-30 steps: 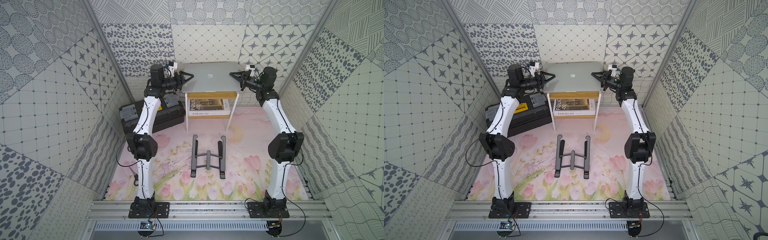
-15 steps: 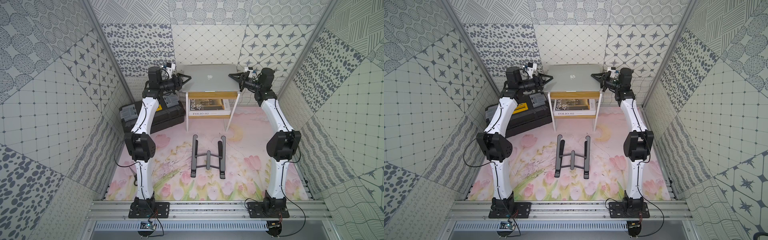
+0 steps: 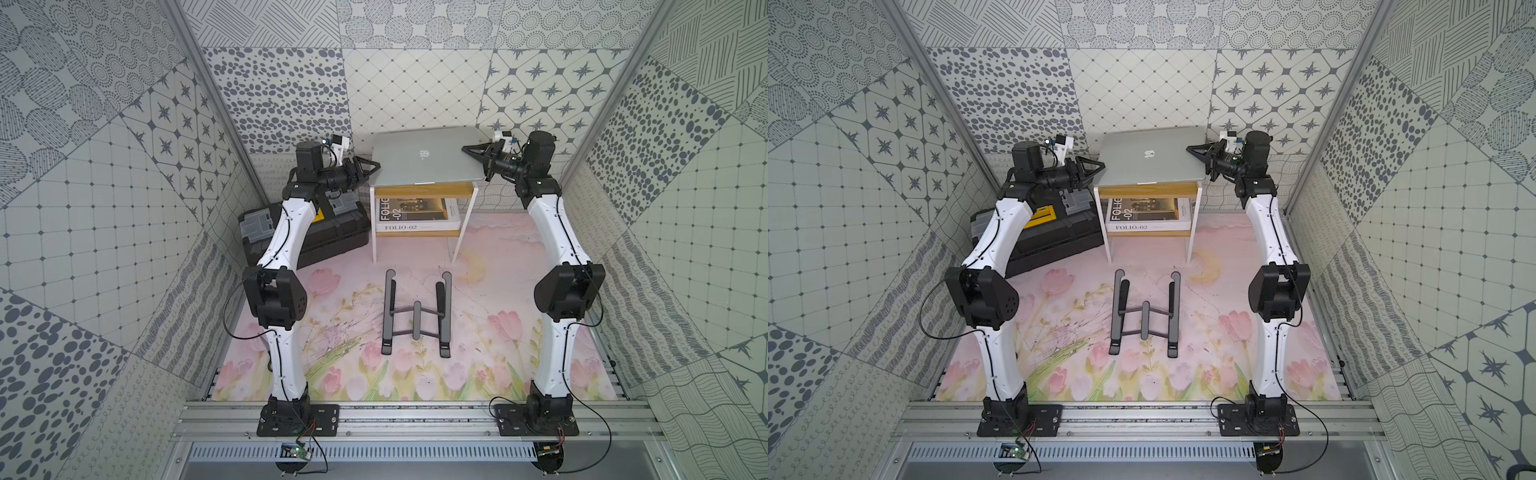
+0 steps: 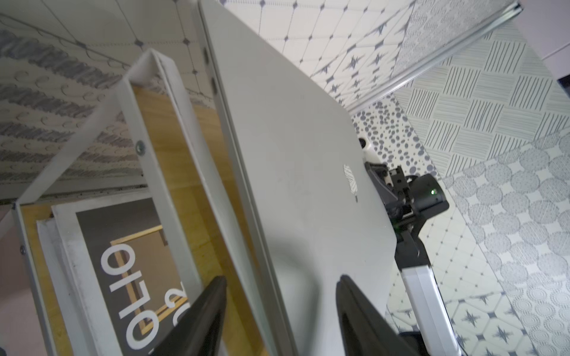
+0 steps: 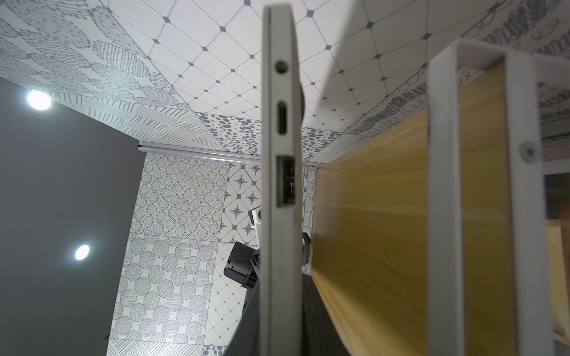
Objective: Close the laptop lid and set it aside
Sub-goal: Place the laptop on the shelf.
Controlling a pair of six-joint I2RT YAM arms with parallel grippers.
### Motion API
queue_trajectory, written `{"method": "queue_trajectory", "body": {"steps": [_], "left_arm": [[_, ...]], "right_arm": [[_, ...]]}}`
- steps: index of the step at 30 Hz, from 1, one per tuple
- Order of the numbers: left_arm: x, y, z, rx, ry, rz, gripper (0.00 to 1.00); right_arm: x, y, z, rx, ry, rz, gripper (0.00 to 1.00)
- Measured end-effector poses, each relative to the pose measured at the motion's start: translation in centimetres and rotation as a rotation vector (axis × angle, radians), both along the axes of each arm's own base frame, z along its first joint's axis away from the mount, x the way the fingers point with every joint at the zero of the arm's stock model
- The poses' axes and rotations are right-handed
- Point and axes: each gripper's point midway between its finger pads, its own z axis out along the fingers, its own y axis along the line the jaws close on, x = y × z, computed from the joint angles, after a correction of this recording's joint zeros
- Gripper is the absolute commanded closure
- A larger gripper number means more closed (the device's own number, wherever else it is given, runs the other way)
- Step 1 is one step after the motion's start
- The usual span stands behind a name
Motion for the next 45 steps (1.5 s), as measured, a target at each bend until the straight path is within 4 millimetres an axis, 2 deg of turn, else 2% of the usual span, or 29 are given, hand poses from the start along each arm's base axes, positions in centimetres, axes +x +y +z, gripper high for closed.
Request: {"method": "queue_trajectory", "body": {"steps": [4, 11, 13, 18, 23, 25, 28, 30, 41, 45], "left_arm": [[-0.1, 0.1, -0.9, 0.007, 0.04, 0.007, 0.4], [-0.1, 0.2, -1.0, 0.013, 0.047, 0.012, 0.41], [-0.1, 0.2, -1.0, 0.012, 0.048, 0.013, 0.41], [-0.1, 0.2, -0.9, 0.011, 0.043, 0.013, 0.42], [-0.2, 0.3, -0.9, 0.011, 0.036, 0.018, 0.43], [-0.2, 0.3, -0.9, 0.011, 0.032, 0.019, 0.44], [-0.2, 0.3, -0.8, 0.01, 0.021, 0.019, 0.47], [-0.2, 0.3, -0.8, 0.009, 0.016, 0.018, 0.49], [-0.2, 0.2, -0.7, 0.006, -0.011, 0.012, 0.49], [-0.1, 0.2, -0.7, 0.005, -0.022, 0.011, 0.49]], "right_arm": [[0.0, -0.1, -0.5, -0.002, 0.03, -0.002, 1.0], [0.5, 0.2, -1.8, -0.003, 0.063, 0.006, 1.0], [0.6, 0.3, -1.7, -0.003, 0.057, 0.008, 0.95], [0.9, 0.8, -1.0, -0.005, 0.041, 0.02, 0.97], [1.2, 1.3, -1.3, -0.005, 0.042, 0.032, 0.96], [1.3, 1.3, -1.6, -0.005, 0.05, 0.033, 0.88], [1.4, 1.2, -1.7, -0.007, 0.055, 0.028, 0.65], [1.5, 1.2, -1.3, -0.01, 0.034, 0.018, 0.57], [0.6, 1.0, 0.5, -0.13, -0.07, -0.042, 0.47], [0.9, 0.6, -1.0, -0.215, -0.086, -0.072, 0.45]]}}
